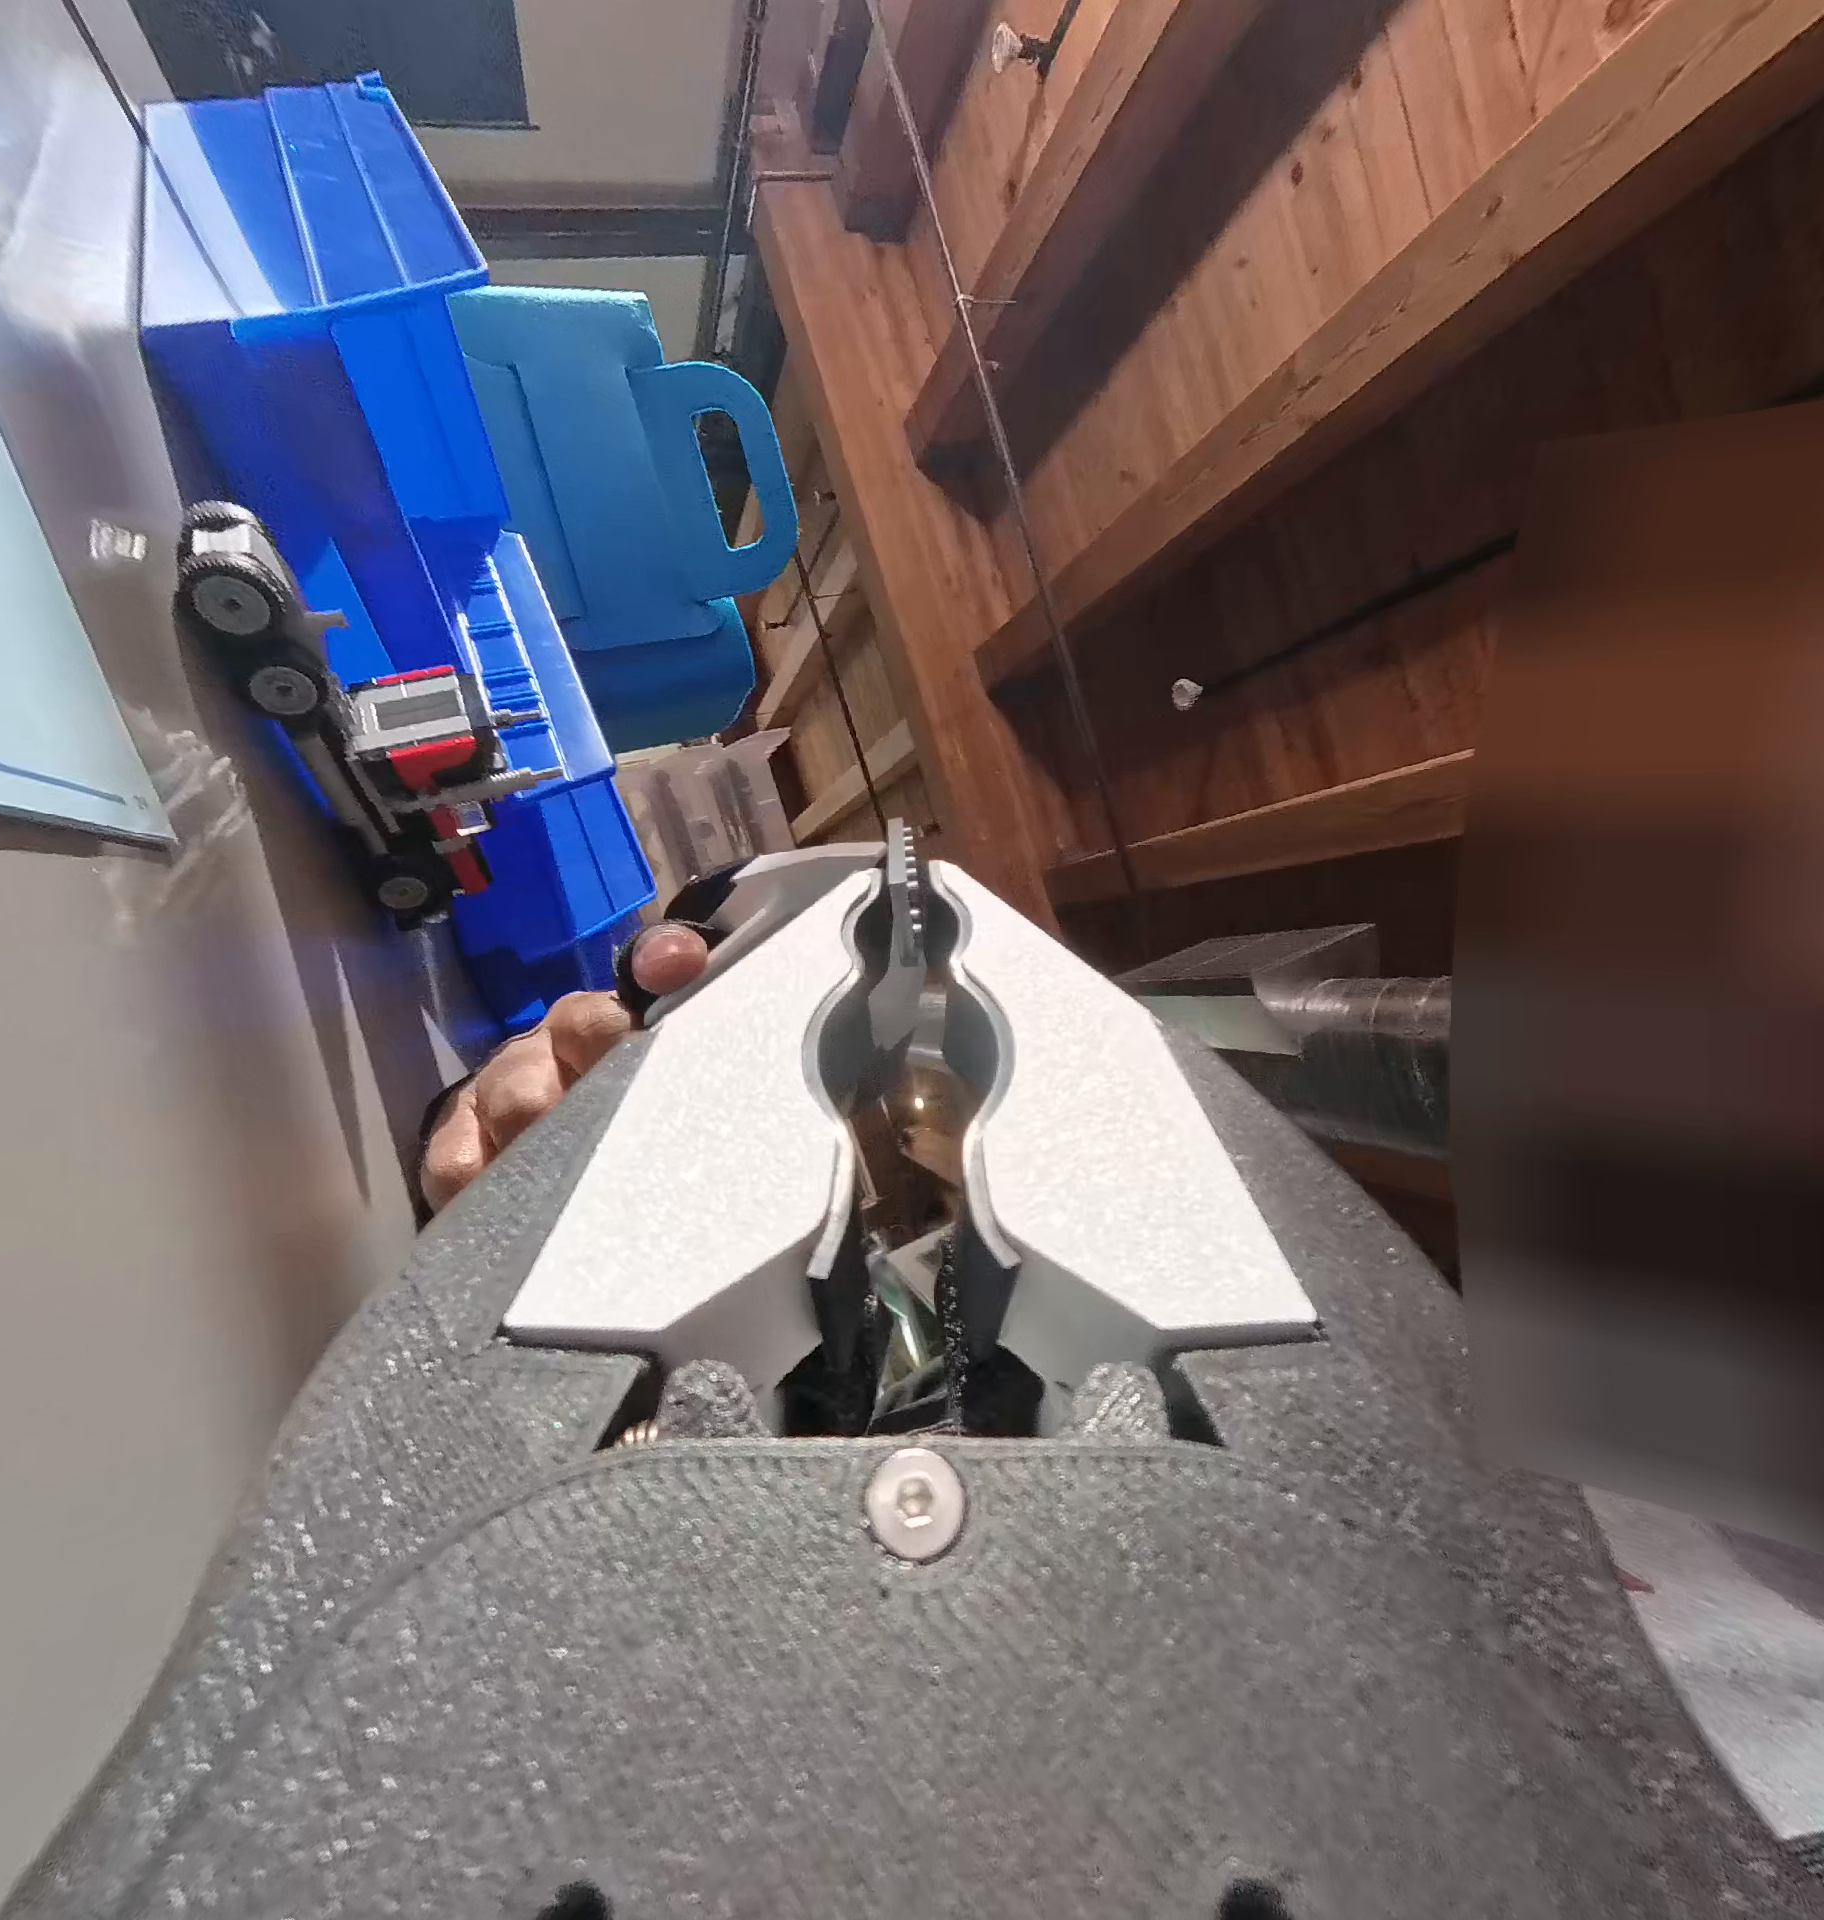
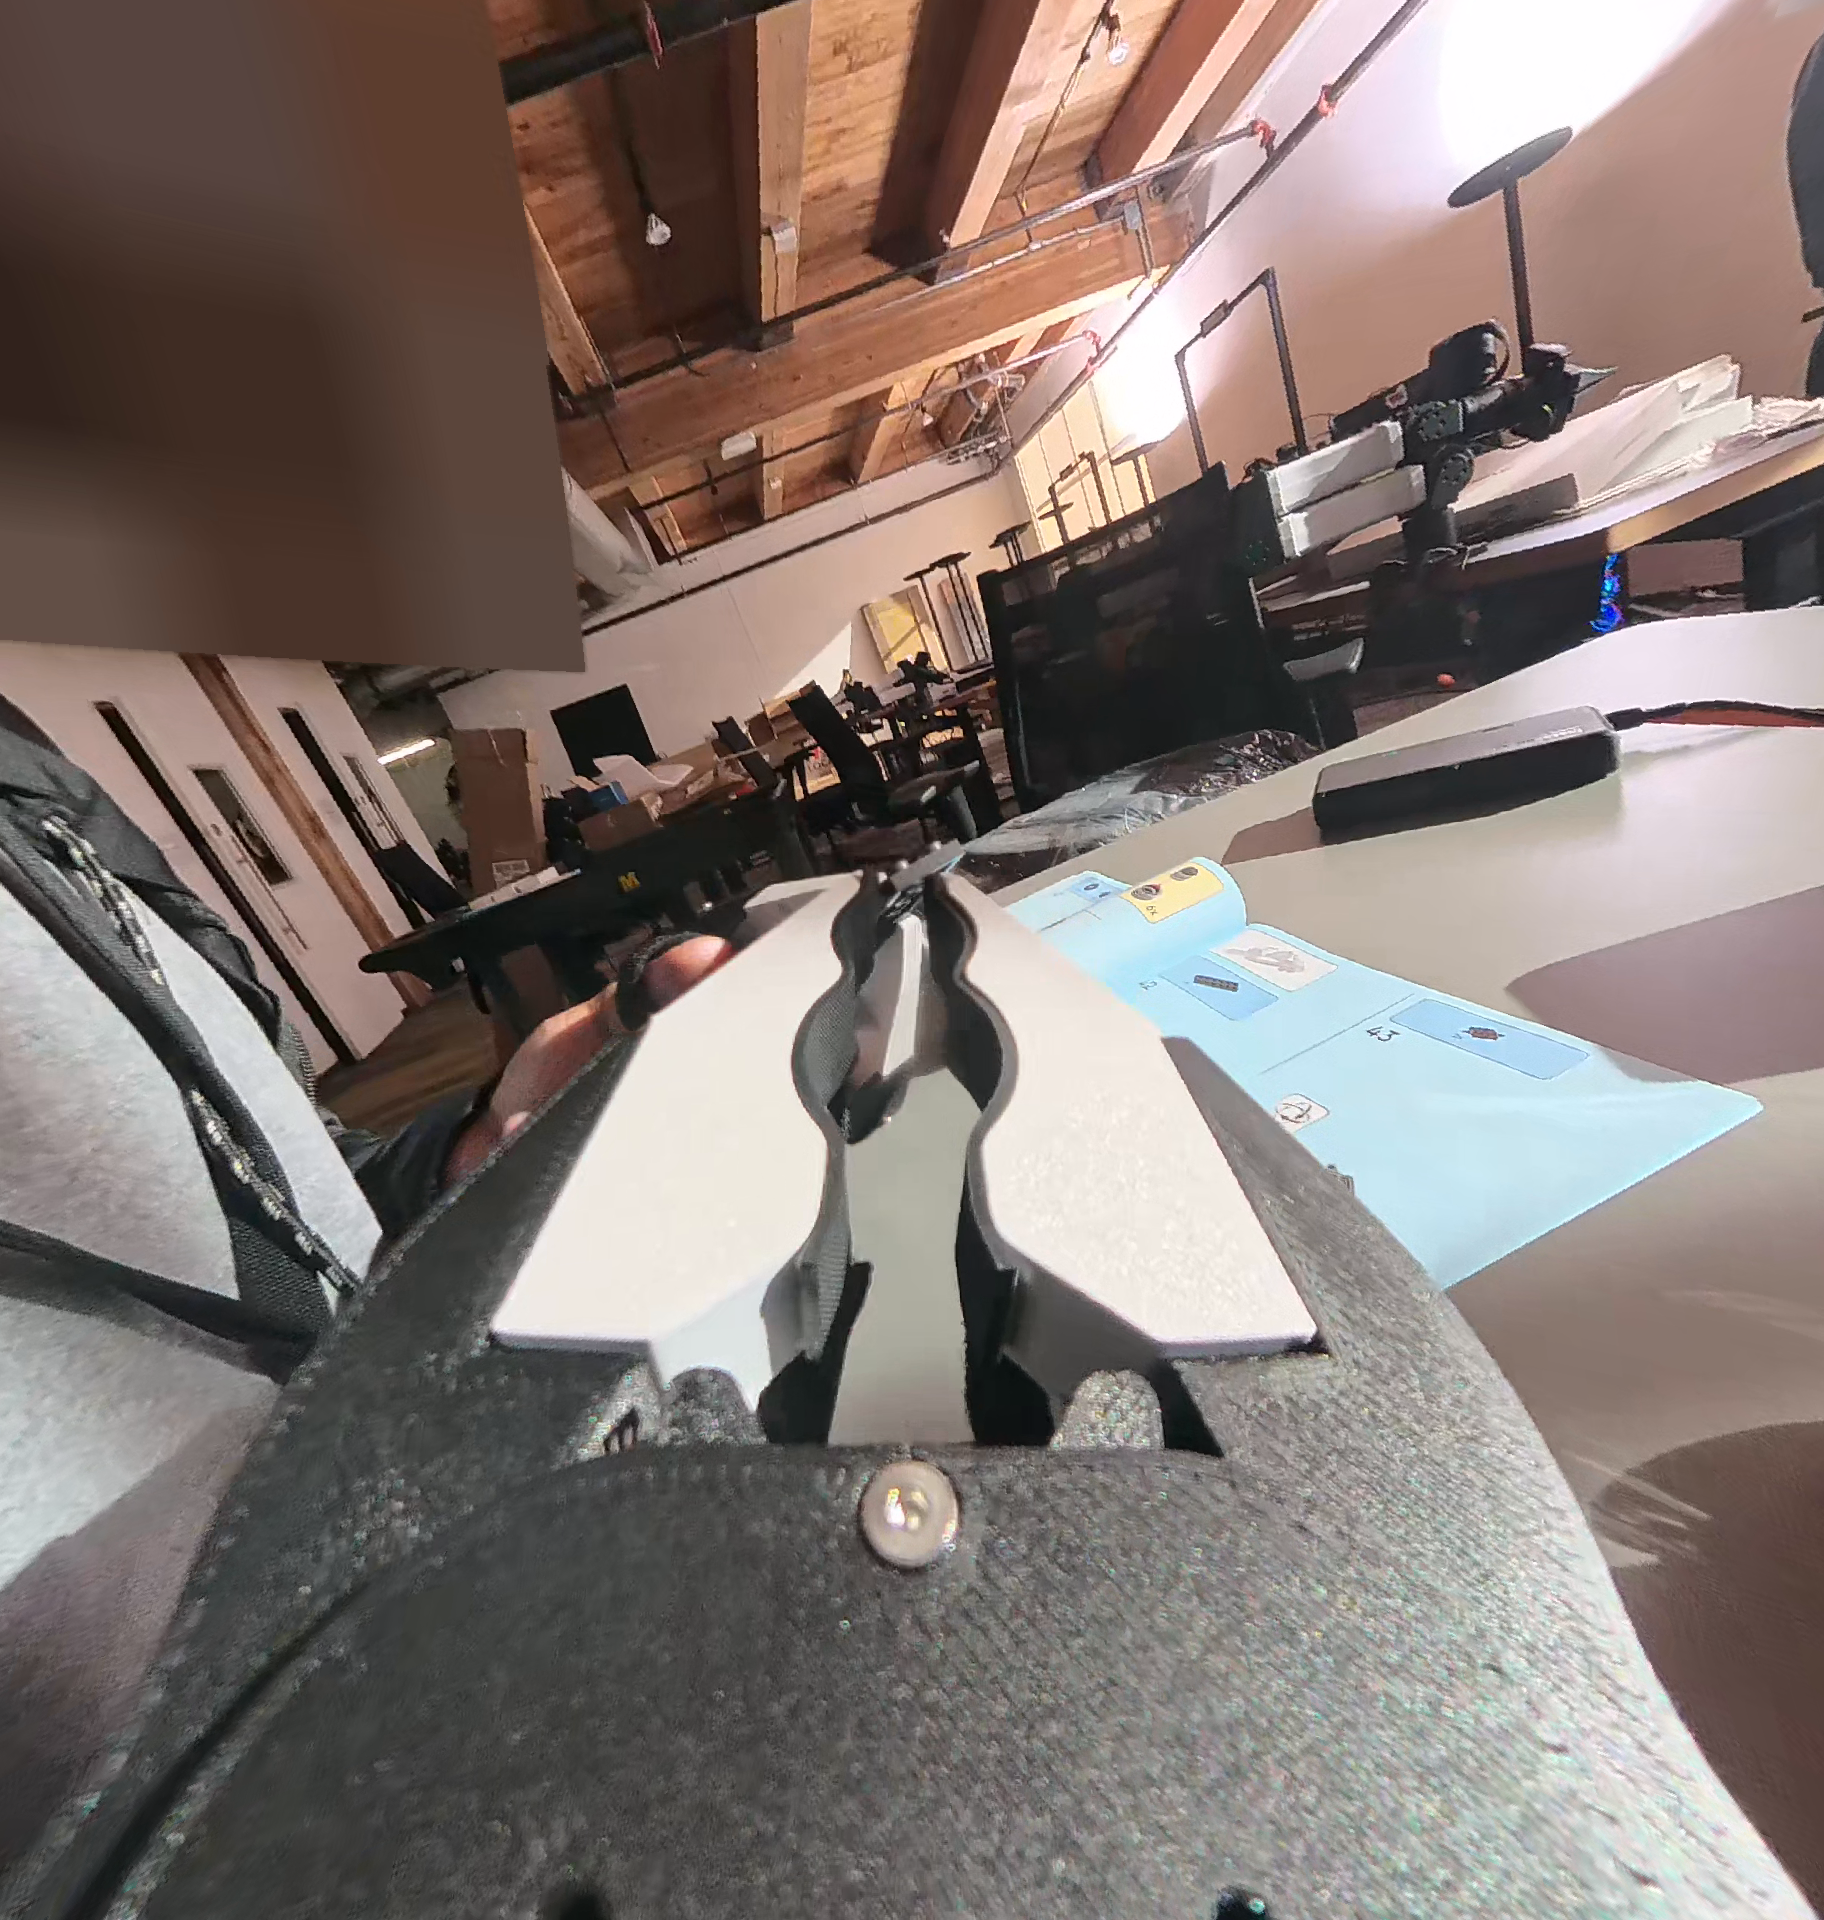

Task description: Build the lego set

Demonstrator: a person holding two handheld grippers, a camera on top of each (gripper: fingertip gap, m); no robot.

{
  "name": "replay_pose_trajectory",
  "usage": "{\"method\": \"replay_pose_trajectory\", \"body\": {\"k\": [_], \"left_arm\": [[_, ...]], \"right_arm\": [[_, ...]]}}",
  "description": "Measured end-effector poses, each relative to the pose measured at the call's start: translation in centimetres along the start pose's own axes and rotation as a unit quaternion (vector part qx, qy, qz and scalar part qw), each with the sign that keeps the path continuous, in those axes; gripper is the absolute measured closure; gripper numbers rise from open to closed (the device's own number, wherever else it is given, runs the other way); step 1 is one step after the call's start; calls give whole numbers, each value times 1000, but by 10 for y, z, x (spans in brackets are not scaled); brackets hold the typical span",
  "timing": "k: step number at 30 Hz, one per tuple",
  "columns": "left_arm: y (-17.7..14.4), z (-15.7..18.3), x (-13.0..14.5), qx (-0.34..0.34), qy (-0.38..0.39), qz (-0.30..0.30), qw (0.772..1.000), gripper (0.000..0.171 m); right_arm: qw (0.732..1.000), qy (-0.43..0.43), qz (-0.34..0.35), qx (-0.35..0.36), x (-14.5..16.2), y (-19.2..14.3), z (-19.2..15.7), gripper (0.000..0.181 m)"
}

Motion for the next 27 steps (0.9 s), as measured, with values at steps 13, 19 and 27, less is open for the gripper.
{"method": "replay_pose_trajectory", "body": {"k": [13,19,27], "left_arm": [[-16,-8,-11,-88,55,46,993,166],[-18,-13,-11,-109,61,51,991,166],[-20,-14,-11,-111,63,56,990,166]], "right_arm": [[984,-78,-75,140,16,3,-11,148],[975,-117,-107,156,26,14,-21,146],[977,-103,-108,155,27,17,-19,146]]}}
Point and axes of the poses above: each gripper's, where its closed fingertips meet, y out along the fingers, x out of its underside, z = x × y across the jaws, the point moved 6 cm from there along -y, back along the fingers, and after that the axes turned 2 degrees about -y, right-handed, at the moved point
